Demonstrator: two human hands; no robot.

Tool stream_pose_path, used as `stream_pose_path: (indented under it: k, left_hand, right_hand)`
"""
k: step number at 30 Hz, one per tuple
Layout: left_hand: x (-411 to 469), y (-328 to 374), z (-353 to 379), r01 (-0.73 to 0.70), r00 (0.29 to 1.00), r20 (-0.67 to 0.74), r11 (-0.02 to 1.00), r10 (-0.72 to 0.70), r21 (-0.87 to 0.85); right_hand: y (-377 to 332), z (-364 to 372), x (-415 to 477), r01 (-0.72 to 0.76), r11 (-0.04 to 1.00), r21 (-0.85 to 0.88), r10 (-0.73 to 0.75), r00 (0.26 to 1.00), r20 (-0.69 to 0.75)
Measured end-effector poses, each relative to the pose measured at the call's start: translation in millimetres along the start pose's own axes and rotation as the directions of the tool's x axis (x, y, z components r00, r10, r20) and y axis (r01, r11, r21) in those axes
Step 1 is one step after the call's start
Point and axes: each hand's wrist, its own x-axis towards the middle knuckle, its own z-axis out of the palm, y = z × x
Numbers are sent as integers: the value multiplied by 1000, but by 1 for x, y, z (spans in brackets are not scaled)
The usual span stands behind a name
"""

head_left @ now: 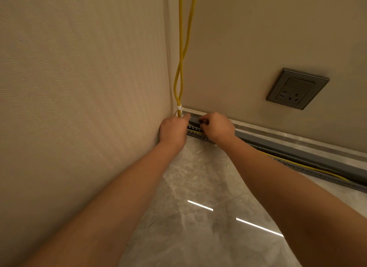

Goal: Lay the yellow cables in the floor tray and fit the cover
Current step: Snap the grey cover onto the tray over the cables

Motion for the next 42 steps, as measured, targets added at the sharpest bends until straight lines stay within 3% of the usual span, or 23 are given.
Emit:
stream_pose_path:
  k: [7,13,22,28,33,42]
  left_hand:
    - [0,-1,-1,15,1000,8,993,-14,-118]
    - [0,-1,-3,35,999,13,993,-34,-113]
    - [2,0,-3,39,999,9,997,-38,-63]
    - [1,-2,-5,-29,999,15,998,30,-62]
    - [-2,-4,-4,-124,992,30,992,123,36]
    - [4,-10,-3,-195,980,36,980,194,26]
  right_hand:
    - [-3,-4,7,-15,999,-34,16,999,29]
    - [-1,3,-1,140,985,-96,-140,990,8]
    - [-1,-1,-11,218,968,-121,-204,972,115]
    - [-2,-6,-9,237,956,-171,-211,965,158]
    - [-4,-9,-8,230,958,-173,-204,967,156]
    - [-13,1,-6,306,872,-382,-260,951,168]
